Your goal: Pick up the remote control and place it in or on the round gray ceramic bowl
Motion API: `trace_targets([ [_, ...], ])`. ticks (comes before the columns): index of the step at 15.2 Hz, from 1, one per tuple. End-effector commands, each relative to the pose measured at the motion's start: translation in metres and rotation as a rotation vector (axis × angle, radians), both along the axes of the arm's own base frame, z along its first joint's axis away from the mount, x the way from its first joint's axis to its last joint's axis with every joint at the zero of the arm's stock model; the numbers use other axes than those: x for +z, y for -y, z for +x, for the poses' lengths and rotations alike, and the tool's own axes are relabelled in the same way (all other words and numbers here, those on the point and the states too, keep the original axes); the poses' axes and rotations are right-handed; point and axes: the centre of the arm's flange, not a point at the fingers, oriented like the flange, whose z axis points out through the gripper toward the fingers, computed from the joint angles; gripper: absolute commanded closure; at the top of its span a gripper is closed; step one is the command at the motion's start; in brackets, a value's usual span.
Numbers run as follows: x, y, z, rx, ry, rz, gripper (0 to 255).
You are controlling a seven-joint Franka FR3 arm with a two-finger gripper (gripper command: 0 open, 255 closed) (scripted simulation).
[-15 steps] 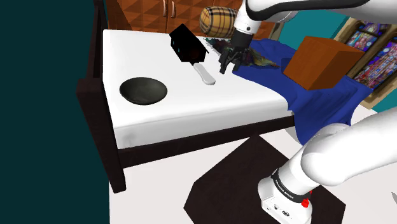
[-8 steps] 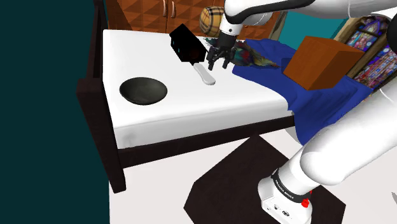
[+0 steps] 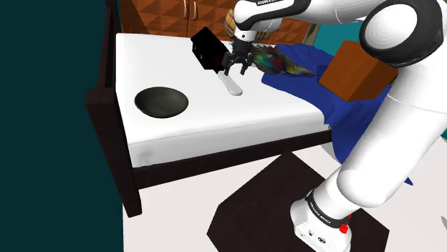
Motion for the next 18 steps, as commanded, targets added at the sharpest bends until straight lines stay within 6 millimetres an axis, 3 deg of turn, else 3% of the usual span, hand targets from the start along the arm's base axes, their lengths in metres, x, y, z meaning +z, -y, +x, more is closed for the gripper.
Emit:
trace_targets([
  [1,-0.011,0.009,0.021,-0.025,-0.001,-0.003,0],
  [2,-0.015,0.014,0.032,-0.036,-0.001,-0.004,0],
  [10,-0.055,0.013,0.031,-0.036,-0.001,-0.004,0],
  [18,-0.055,0.013,0.031,-0.036,-0.001,-0.004,0],
])
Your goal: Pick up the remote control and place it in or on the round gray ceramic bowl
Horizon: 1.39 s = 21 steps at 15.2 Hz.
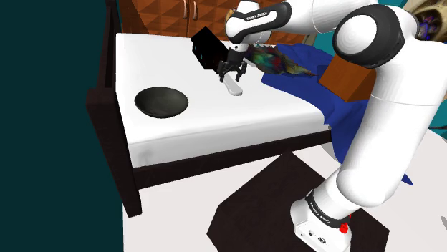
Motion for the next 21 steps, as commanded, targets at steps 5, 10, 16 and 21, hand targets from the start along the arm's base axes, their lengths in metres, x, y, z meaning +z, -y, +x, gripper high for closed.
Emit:
trace_targets([
  [5,0.000,0.000,0.000,0.000,0.000,0.000,255],
  [10,0.000,0.000,0.000,0.000,0.000,0.000,255],
  [16,0.032,0.000,0.000,0.000,0.000,0.000,255],
  [21,0.058,0.000,0.000,0.000,0.000,0.000,255],
])
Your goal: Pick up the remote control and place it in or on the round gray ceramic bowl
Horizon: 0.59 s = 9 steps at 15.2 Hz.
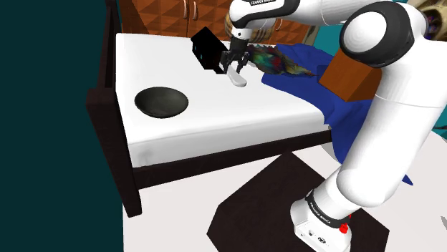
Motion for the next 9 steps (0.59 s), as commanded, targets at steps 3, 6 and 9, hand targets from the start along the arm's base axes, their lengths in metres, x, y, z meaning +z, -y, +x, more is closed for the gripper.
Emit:
trace_targets([
  [3,0.022,0.000,0.001,0.000,0.000,0.000,255],
  [6,0.038,0.000,0.001,0.000,0.000,0.000,255],
  [9,0.054,0.000,0.001,0.000,0.000,0.000,255],
])
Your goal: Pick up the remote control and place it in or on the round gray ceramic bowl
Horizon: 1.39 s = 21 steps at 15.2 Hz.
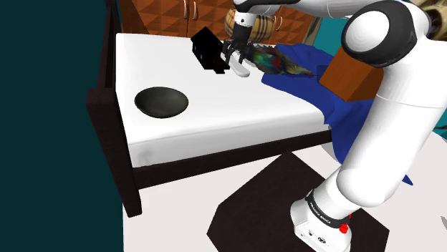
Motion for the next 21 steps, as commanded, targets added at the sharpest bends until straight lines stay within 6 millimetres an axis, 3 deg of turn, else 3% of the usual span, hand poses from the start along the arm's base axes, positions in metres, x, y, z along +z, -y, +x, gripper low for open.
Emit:
trace_targets([
  [1,0.010,0.000,-0.001,0.000,0.000,0.000,255],
  [3,0.020,0.000,-0.001,0.000,0.000,0.000,255],
  [21,0.025,-0.235,-0.029,0.000,0.000,0.000,255],
])
